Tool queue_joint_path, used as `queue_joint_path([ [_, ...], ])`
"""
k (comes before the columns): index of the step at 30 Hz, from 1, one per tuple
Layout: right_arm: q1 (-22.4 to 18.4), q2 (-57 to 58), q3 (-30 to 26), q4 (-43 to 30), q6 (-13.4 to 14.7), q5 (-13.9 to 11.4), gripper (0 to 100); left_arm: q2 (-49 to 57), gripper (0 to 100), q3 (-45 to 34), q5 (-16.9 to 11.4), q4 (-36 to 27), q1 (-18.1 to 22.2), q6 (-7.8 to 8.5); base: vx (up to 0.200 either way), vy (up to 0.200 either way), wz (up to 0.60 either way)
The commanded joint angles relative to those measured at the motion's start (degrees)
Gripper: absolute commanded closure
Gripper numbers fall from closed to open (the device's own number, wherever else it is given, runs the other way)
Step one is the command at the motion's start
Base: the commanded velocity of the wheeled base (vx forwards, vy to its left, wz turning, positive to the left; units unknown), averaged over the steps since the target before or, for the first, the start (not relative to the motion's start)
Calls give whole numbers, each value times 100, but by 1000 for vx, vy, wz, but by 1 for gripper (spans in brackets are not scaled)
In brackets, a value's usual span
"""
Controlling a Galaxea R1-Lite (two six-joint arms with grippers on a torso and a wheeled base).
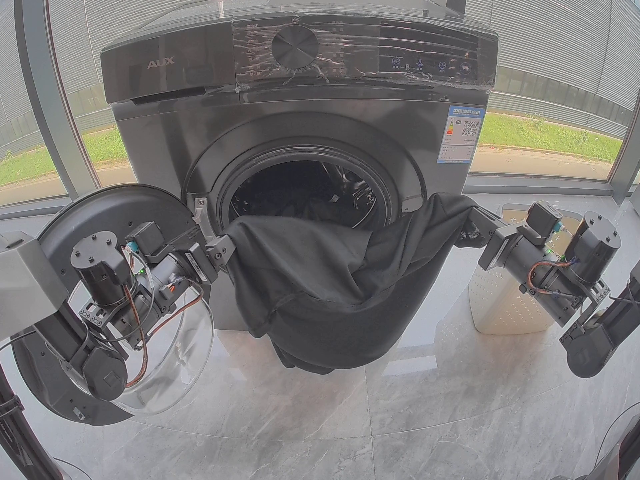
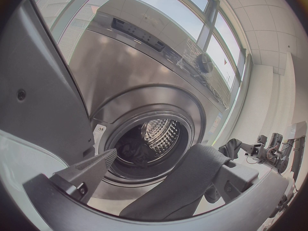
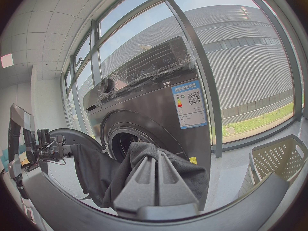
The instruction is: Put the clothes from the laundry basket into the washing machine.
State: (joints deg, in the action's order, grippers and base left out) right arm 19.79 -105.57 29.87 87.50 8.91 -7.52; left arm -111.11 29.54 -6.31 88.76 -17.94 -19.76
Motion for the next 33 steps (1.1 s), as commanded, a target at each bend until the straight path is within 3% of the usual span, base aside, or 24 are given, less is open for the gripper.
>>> queue_joint_path([
  [1,-133,19,37,-5,-3,-4,100,1,0,61,-10,1,160,-10,0,0,0],
  [14,-528,-7,81,-5,-3,-12,100,10,0,228,-1,1,379,-19,0,0,0],
  [33,-616,-25,72,-14,-3,-12,100,-16,0,254,7,1,494,-1,0,0,0],
])
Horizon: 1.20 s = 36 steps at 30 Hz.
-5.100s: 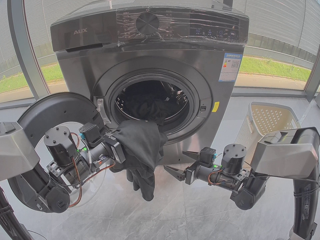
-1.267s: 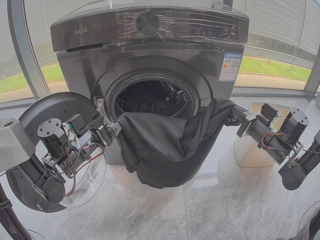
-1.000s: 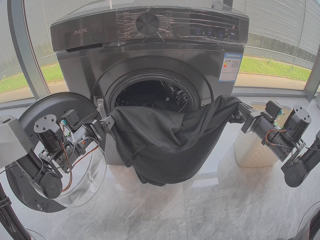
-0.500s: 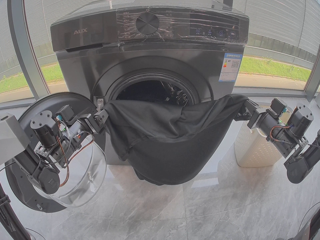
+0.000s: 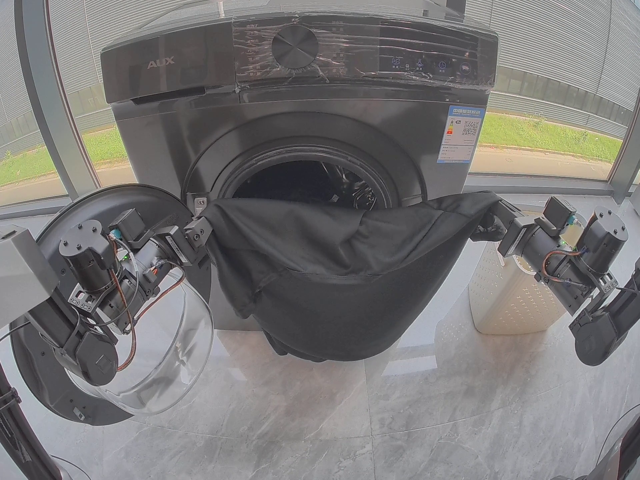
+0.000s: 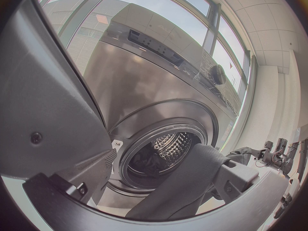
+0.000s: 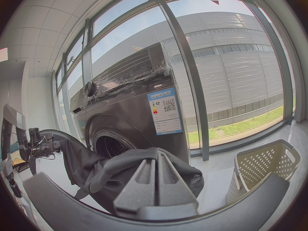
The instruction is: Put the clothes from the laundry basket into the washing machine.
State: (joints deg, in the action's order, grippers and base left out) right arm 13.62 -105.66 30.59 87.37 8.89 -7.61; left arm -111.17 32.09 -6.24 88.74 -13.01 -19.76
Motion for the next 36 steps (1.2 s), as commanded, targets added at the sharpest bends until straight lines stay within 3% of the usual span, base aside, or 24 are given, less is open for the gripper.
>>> queue_joint_path([
  [1,1,-16,0,-1,-1,-4,100,-10,0,-1,0,3,0,-1,0,0,0],
  [36,62,-25,-9,8,-1,-4,100,51,0,-45,-17,3,79,16,0,0,0],
])
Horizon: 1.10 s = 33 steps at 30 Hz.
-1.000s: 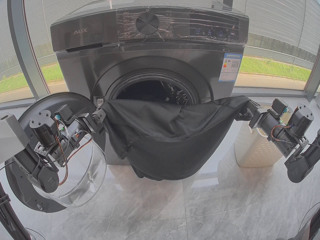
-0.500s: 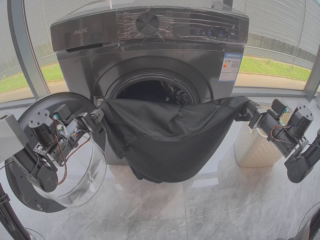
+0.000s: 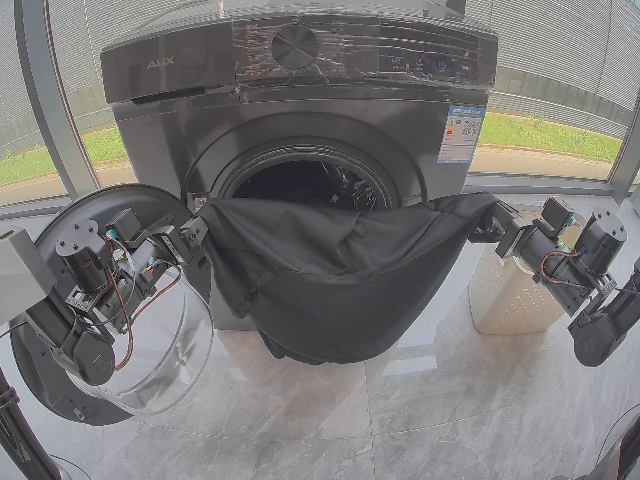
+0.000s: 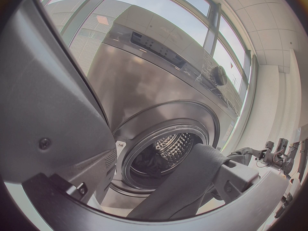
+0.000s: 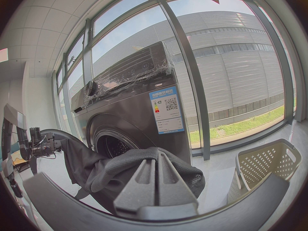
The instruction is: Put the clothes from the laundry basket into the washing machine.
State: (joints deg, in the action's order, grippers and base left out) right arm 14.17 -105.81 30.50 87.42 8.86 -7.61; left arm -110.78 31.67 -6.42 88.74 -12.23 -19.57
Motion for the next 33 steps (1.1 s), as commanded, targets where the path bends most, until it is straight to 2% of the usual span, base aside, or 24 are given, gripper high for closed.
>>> queue_joint_path([
  [1,7,-9,0,3,1,-4,100,12,0,-12,1,3,1,-3,0,0,0],
  [10,25,-1,0,3,1,-4,100,21,0,-38,-8,3,-17,5,0,0,0],
  [15,25,-9,0,12,1,-13,100,39,0,-73,-105,3,-52,-12,0,0,0],
  [33,86,-18,-53,12,10,-22,100,126,0,-91,-96,3,-140,-12,0,0,0],
])
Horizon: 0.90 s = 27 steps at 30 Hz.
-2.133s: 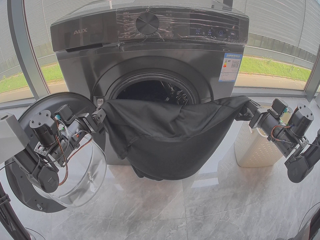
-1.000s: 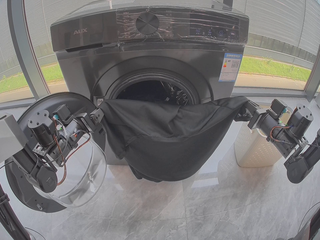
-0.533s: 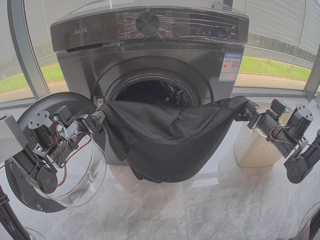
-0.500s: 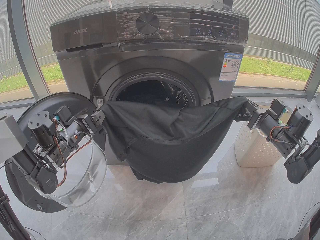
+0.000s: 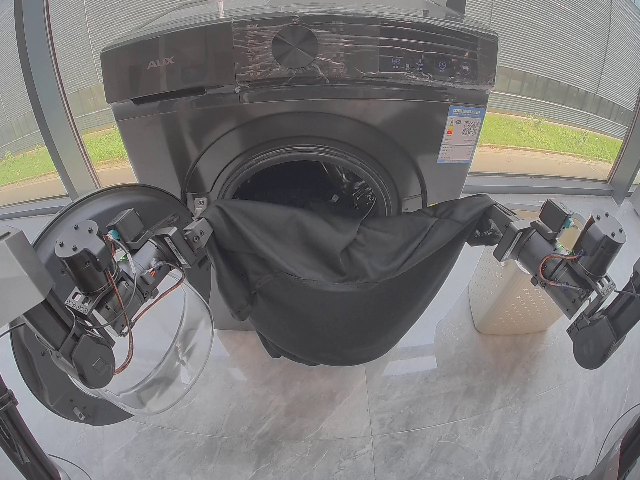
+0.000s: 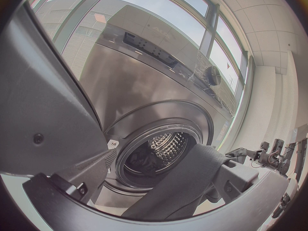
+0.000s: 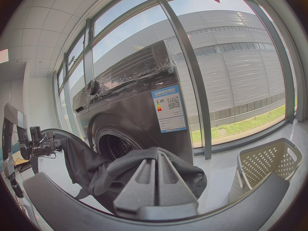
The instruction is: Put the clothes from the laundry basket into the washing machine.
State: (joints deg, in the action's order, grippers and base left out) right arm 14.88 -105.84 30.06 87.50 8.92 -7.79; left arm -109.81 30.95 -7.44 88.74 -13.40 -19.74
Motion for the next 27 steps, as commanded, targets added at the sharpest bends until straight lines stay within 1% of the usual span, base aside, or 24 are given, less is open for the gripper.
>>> queue_joint_path([
  [1,23,-16,-9,3,4,-3,100,30,0,-19,5,3,-23,5,0,0,0],
  [5,50,-16,-9,3,4,-3,100,30,0,-72,23,3,-67,5,0,0,0],
  [6,50,-16,-9,3,4,-3,100,30,0,-107,14,3,-67,14,0,0,0],
  [7,50,-16,-9,3,4,-3,100,30,0,-230,14,3,-119,66,0,0,0],
  [9,50,-16,-18,3,4,-3,100,30,0,-300,23,3,-172,66,0,0,0],
  [10,50,-16,-18,3,4,-3,100,30,100,-318,23,3,-198,66,0,0,0],
  [11,50,-16,-18,3,4,6,100,39,100,-344,5,3,-233,49,0,0,0],
  [19,41,-16,-18,3,4,6,100,30,100,-520,-3,3,-304,58,0,0,0],
  [22,50,-16,-18,3,4,6,100,30,100,-669,-47,3,-374,66,0,0,0],
  [25,50,-16,-27,3,4,6,100,39,100,-687,-74,3,-392,128,0,0,0],
  [27,50,-16,-53,3,4,6,100,39,100,-687,-83,3,-392,137,0,0,0],
])
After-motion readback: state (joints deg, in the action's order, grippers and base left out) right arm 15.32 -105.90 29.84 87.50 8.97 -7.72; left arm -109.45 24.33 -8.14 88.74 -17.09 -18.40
